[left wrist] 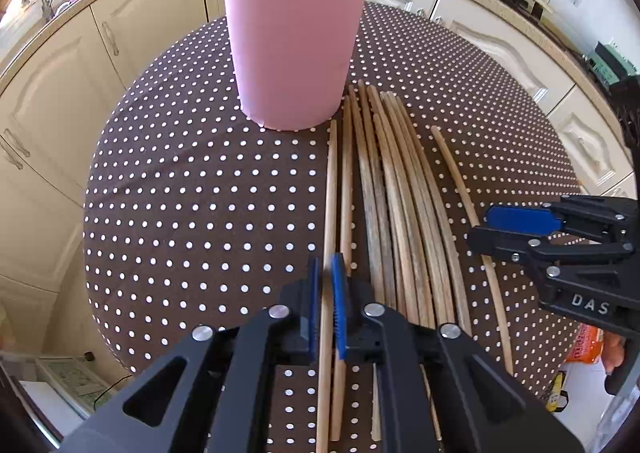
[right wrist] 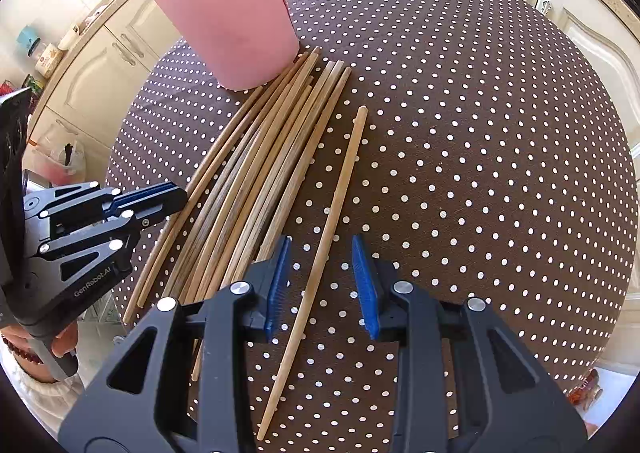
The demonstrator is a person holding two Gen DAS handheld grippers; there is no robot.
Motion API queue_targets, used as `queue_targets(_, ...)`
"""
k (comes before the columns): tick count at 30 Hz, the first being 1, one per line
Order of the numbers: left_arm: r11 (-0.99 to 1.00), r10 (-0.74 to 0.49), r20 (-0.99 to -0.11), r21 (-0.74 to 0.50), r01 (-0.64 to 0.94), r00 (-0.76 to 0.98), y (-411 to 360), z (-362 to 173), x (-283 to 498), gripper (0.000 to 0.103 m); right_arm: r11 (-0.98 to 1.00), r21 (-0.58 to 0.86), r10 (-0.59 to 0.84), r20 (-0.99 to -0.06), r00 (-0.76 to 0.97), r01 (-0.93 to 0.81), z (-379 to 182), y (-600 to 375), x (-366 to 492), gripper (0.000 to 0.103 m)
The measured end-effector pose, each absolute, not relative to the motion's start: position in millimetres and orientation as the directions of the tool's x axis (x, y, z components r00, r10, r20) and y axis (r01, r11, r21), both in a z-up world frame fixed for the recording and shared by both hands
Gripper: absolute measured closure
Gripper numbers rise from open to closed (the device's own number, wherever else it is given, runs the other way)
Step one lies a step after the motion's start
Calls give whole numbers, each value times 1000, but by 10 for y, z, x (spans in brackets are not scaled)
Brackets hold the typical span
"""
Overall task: Organize utensils
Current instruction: 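Close the left tool on one chopstick while the right tool grasps another chopstick, then lift the held chopsticks with both tools and carry them above the pink cup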
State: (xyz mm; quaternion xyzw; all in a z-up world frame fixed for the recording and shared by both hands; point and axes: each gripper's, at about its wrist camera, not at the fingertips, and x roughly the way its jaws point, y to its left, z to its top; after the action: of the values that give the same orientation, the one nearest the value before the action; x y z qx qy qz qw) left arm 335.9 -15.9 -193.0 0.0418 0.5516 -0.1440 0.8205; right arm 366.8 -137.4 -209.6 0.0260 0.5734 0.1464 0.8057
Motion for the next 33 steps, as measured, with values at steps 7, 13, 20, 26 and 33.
queue_targets(7,956,-114,-918,2,292,379,-379,-1901,3378,94,968,91,157,-945,286,-233,-2156,-1115,3742,75)
queue_targets(13,962,-117,-919,-10,272,377,-458,-1887,3398,97,961,-26,51,-962,269,-276,-2197,-782,3762,80)
queue_targets(20,966,-131,-897,-19,259,421,-445,-1955,3375,98,956,-25,62,-958,281,-294,-2198,-630,3682,95)
queue_targets(26,966,-163,-876,-50,252,453,-428,-1901,3297,98,955,90,174,-941,289,-281,-2168,-858,3586,96)
queue_targets(33,962,-202,-820,-63,266,535,-352,-1575,3136,98,944,167,265,-898,353,-284,-1931,-948,3432,97)
